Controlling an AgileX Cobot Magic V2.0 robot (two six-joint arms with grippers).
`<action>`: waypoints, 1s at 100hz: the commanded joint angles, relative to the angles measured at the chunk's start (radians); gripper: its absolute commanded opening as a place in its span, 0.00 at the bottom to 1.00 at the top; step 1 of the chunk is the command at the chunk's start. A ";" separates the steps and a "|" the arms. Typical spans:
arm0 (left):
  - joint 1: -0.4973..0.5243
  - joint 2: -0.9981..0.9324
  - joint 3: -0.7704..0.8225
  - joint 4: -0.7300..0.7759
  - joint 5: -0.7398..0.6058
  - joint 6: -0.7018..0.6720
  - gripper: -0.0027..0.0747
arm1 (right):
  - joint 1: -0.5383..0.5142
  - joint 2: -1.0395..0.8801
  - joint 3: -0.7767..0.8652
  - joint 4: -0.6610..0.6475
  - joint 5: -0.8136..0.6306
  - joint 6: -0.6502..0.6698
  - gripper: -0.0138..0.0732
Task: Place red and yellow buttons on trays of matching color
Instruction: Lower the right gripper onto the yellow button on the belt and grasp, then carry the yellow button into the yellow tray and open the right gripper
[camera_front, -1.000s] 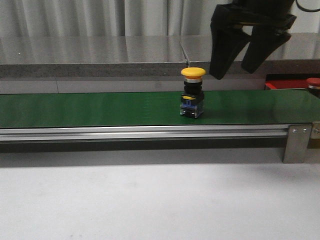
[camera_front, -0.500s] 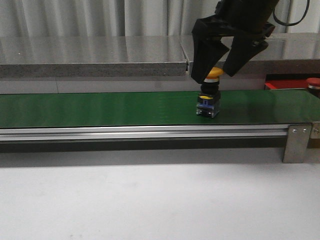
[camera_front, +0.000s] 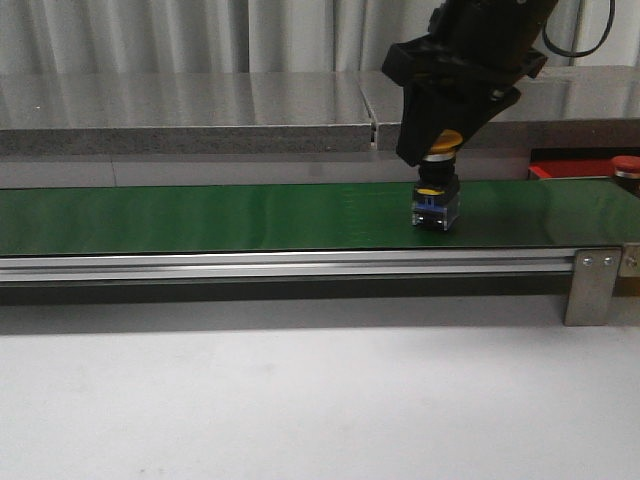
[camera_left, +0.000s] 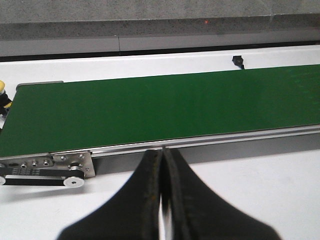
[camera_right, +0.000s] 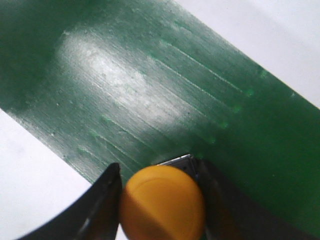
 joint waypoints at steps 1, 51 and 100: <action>-0.008 0.007 -0.025 -0.013 -0.070 -0.005 0.01 | -0.015 -0.093 -0.021 0.018 -0.052 0.027 0.50; -0.008 0.007 -0.025 -0.013 -0.070 -0.005 0.01 | -0.309 -0.236 0.111 0.018 -0.068 0.120 0.50; -0.008 0.007 -0.025 -0.013 -0.070 -0.005 0.01 | -0.596 -0.238 0.231 0.059 -0.167 0.124 0.50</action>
